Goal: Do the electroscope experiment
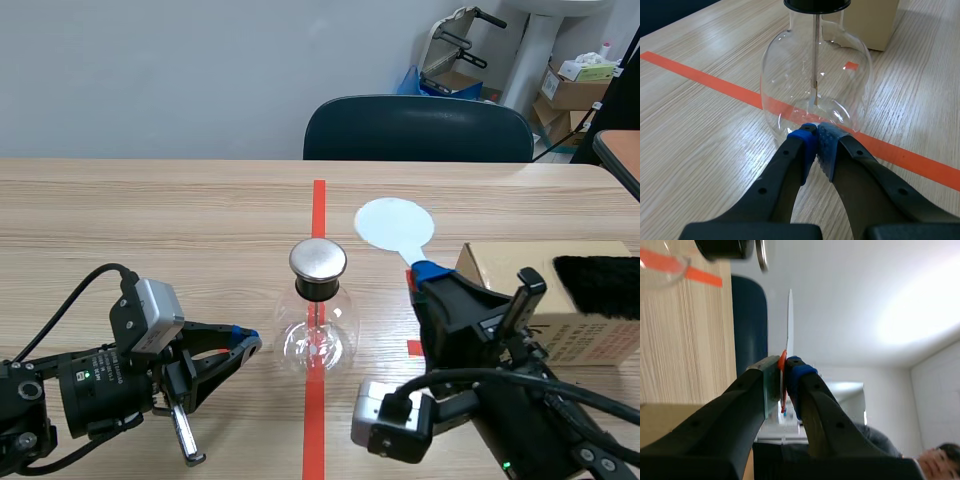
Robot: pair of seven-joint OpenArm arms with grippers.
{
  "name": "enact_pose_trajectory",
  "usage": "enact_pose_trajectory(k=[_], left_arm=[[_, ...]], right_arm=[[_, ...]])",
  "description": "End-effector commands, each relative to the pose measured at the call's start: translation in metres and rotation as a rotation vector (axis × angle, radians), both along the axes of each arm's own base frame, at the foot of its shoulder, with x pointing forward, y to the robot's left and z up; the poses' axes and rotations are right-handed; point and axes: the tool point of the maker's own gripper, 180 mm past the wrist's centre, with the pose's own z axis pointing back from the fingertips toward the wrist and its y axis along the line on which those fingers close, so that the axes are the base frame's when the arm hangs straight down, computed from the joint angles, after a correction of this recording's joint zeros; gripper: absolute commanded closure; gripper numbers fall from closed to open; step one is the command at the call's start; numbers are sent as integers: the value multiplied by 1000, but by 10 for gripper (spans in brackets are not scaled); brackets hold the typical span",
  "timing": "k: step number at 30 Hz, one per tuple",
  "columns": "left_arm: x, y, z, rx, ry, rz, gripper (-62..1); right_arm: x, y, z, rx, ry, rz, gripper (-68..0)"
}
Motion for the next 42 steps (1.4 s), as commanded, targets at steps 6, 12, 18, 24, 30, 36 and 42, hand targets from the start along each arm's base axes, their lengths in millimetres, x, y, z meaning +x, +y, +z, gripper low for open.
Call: enact_pose_trajectory(k=[6, 12, 18, 24, 30, 36, 42], left_arm=[[2, -4, 9, -30, -16, -1, -27], [2, -4, 9, -30, -16, -1, -27], [2, -4, 9, -30, -16, -1, -27], [2, -4, 9, -30, -16, -1, -27], [2, -4, 9, -30, -17, -1, -27], [2, -4, 9, -30, -17, -1, -27], [2, -4, 9, -30, -17, 0, -27]], right_arm=[[-13, 21, 9, 0, -31, 146, -10], [-23, 34, 8, -7, -30, 239, -10], [-26, 37, 8, -8, -30, 262, -10], [-26, 37, 8, -9, -30, 262, -10], [-26, 37, 8, -9, -30, 262, -10], [-26, 37, 8, -9, -30, 262, -10], [-18, 28, 8, -5, -30, 198, -10]])
